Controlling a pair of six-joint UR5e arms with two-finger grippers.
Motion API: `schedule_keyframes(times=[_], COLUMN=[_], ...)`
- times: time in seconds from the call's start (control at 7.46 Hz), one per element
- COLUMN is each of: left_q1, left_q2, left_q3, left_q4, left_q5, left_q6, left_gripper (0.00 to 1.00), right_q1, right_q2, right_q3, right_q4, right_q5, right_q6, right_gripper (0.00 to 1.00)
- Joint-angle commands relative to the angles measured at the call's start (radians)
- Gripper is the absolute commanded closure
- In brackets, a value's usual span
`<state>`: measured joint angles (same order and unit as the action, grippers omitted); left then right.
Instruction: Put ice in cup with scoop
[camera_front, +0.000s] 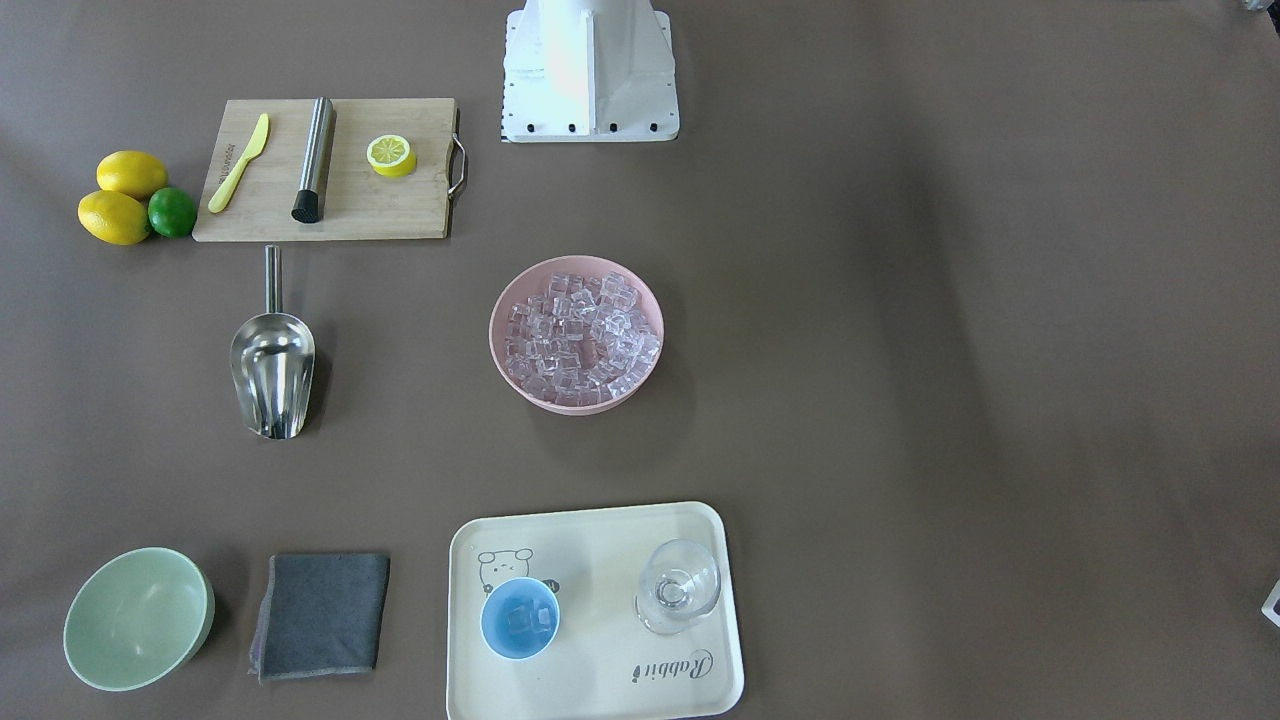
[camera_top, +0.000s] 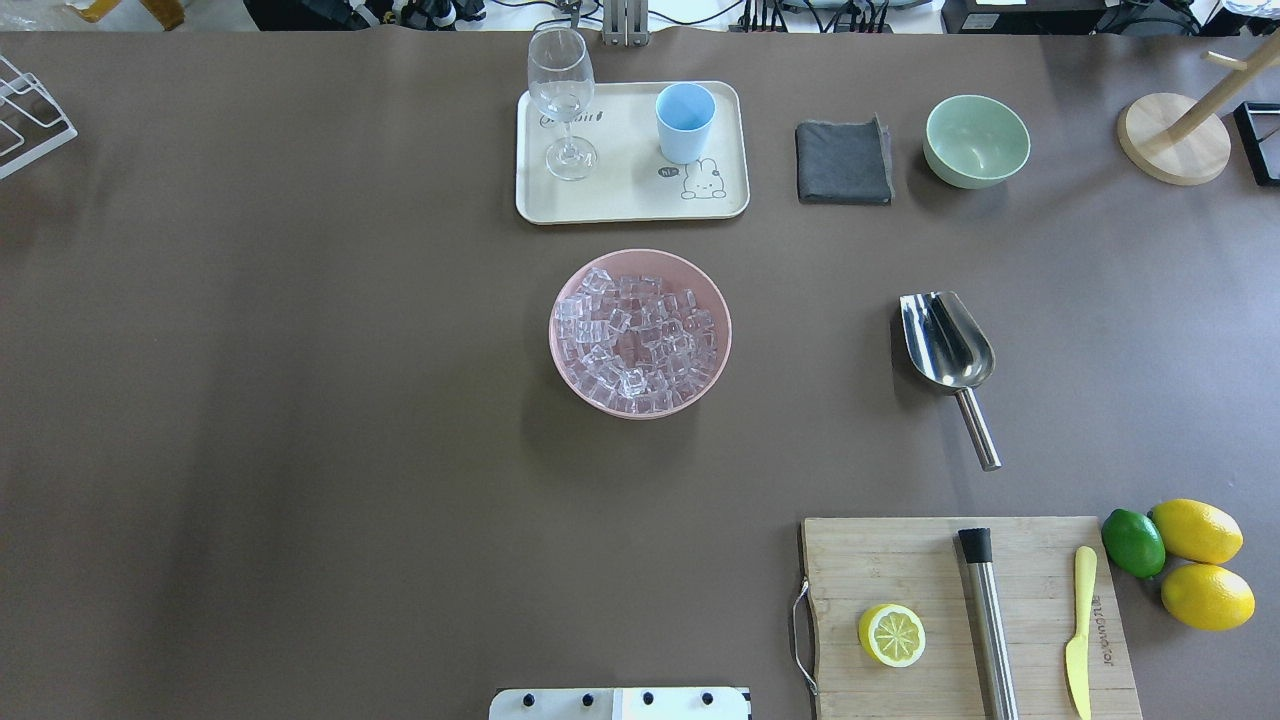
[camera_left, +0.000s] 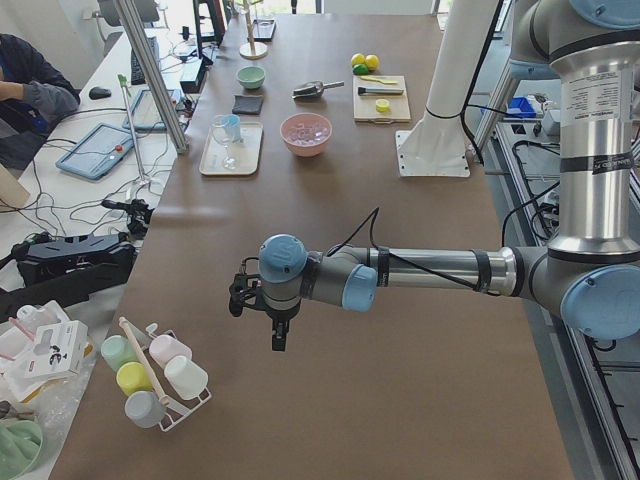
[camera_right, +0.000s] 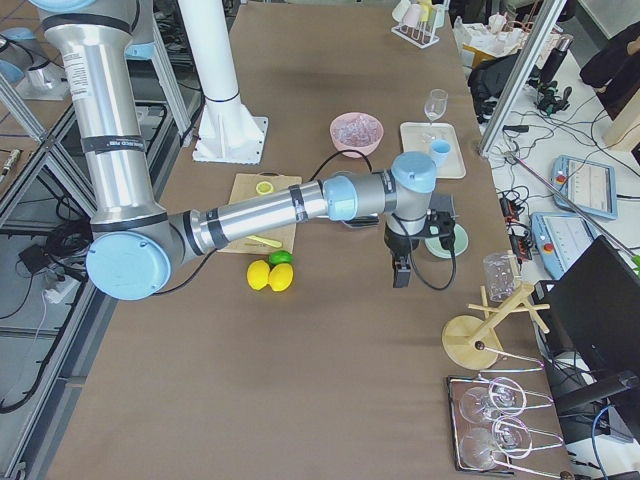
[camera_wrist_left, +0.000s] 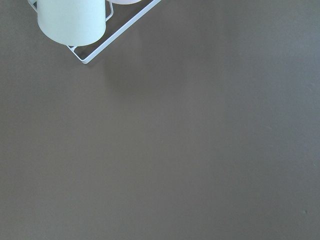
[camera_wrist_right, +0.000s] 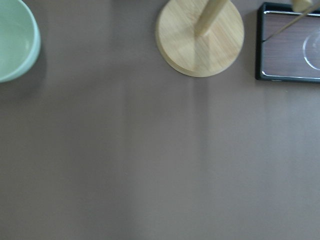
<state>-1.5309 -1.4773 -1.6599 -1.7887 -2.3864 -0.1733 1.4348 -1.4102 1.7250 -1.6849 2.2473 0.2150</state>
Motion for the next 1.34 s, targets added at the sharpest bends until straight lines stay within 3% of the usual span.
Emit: schedule_keyframes(times=[0.0, 1.21], left_q1=[0.000, 0.005], left_q2=[-0.001, -0.015], left_q3=[0.000, 0.005], left_q4=[0.000, 0.006], left_q5=[0.000, 0.004], left_q6=[0.000, 0.002], left_gripper=[0.02, 0.02], right_q1=[0.098, 0.099], right_q2=[-0.065, -0.108], right_q3=[-0.109, -0.108], right_q4=[0.007, 0.005], right_q5=[0.003, 0.060], right_q6=[-0.242, -0.235], right_gripper=[0.00, 0.00])
